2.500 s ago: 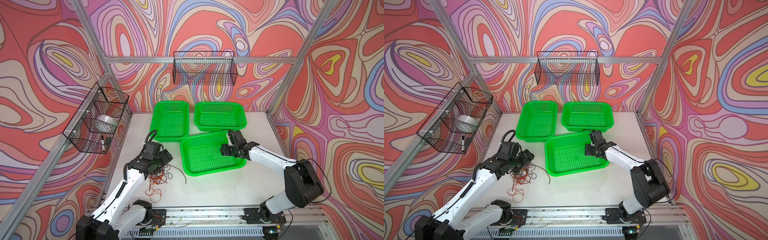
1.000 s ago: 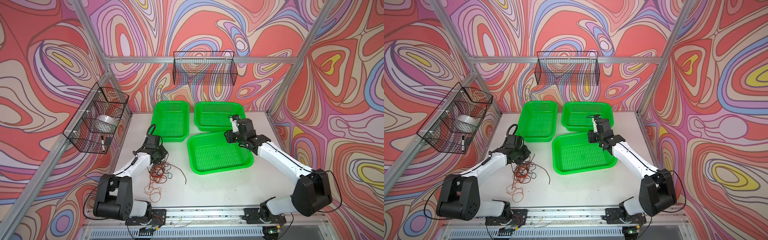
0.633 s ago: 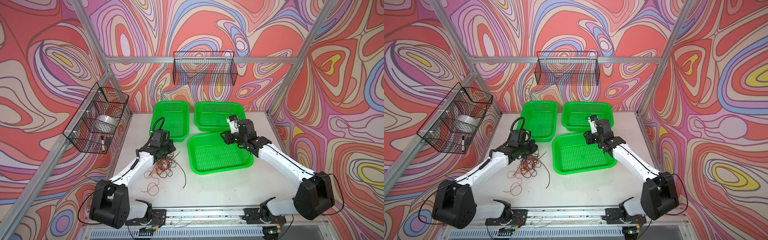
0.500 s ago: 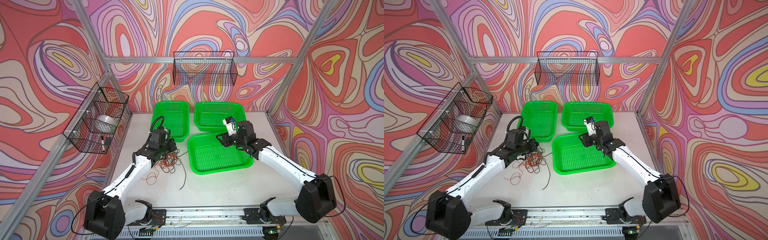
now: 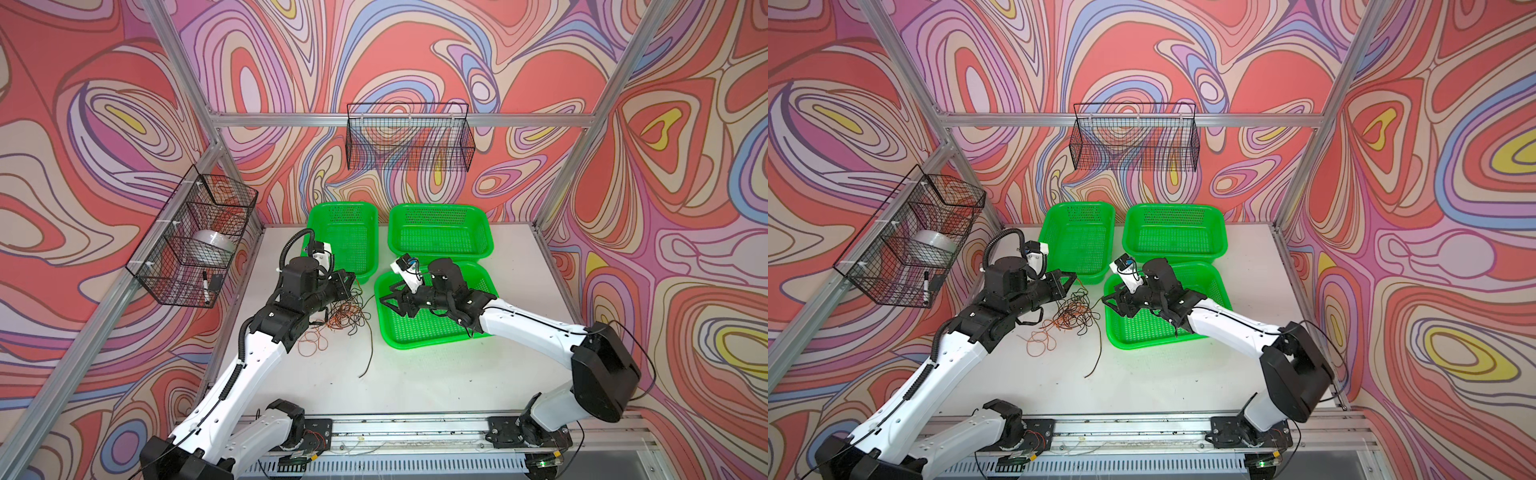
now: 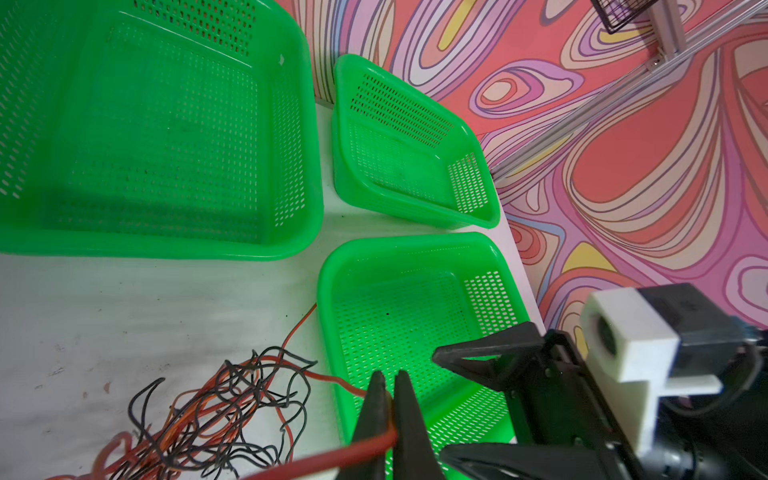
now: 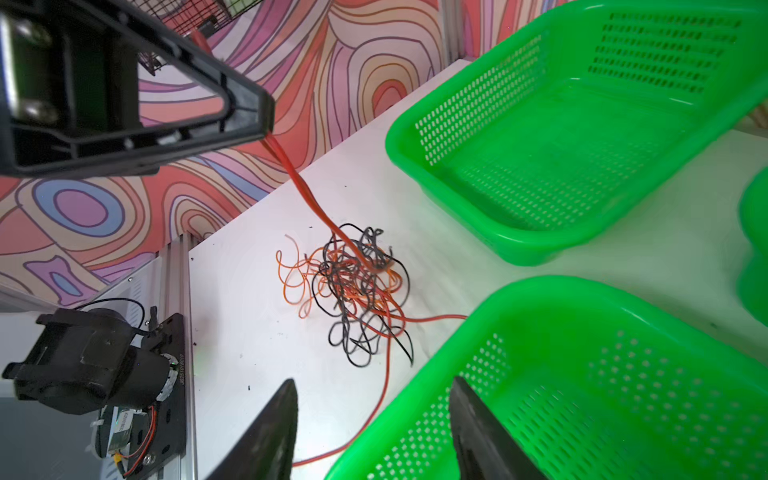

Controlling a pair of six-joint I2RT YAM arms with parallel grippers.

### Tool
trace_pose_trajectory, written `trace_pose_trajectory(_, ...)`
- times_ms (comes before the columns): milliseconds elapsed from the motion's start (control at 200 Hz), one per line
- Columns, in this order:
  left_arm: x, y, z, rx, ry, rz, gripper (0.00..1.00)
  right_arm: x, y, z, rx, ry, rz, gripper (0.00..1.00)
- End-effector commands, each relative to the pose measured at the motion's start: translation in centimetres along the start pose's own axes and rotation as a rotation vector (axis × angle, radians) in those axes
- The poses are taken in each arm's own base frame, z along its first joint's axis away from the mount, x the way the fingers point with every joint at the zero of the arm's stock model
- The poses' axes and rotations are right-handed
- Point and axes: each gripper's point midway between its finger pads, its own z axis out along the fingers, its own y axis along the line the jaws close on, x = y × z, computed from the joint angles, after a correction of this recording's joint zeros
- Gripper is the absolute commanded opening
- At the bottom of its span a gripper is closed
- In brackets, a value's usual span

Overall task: Untangle the cables
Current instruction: 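Grasp a red wire from the tangle with the right gripper and lift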

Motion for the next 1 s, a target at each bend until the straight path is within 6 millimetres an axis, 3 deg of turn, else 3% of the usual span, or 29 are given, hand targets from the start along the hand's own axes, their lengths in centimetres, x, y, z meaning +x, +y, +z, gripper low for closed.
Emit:
trace_pose_trajectory(0,-1.3,-2.3,-1.9,0.056,-0.018,0.020,0.00,-3.3,0.7,1.3,-0.010,-0.103,-0.030,0.61)
trace_pose_trajectory(270,-2.0,-4.5,-3.4,0.105,-0.008,0.039,0.00,-5.7,1.0,3.1,-0.055,-0.187,0.012,0.54)
trace_pose_trajectory(421,-2.2,-4.6,-3.7,0.095,-0.003,0.049,0.00,-6.8,1.4,3.0,-0.069,-0.230,0.014,0.36)
trace_pose_trajectory(591,-2.0,-4.1,-3.9,0.074,-0.007,0.053,0.00,-7.3,1.3,2.5,-0.042,-0.229,-0.019,0.08)
trace_pose_trajectory(661,-2.0,-4.0,-4.1,0.070,-0.012,0.061,0.00,-7.8,0.9,2.1,-0.007,-0.229,-0.029,0.02)
trace_pose_trajectory(821,-2.0,-3.2,-5.2,0.030,-0.042,0.118,0.74,-10.0,1.4,0.7,0.020,-0.254,-0.058,0.00)
trace_pose_trajectory(876,-2.1,-2.9,-6.0,0.011,-0.069,0.151,0.82,-10.4,1.2,0.5,0.038,-0.244,-0.059,0.00)
trace_pose_trajectory(996,-2.3,-2.0,-7.7,-0.048,-0.111,0.242,0.85,-10.7,0.6,0.6,0.075,-0.204,-0.054,0.00)
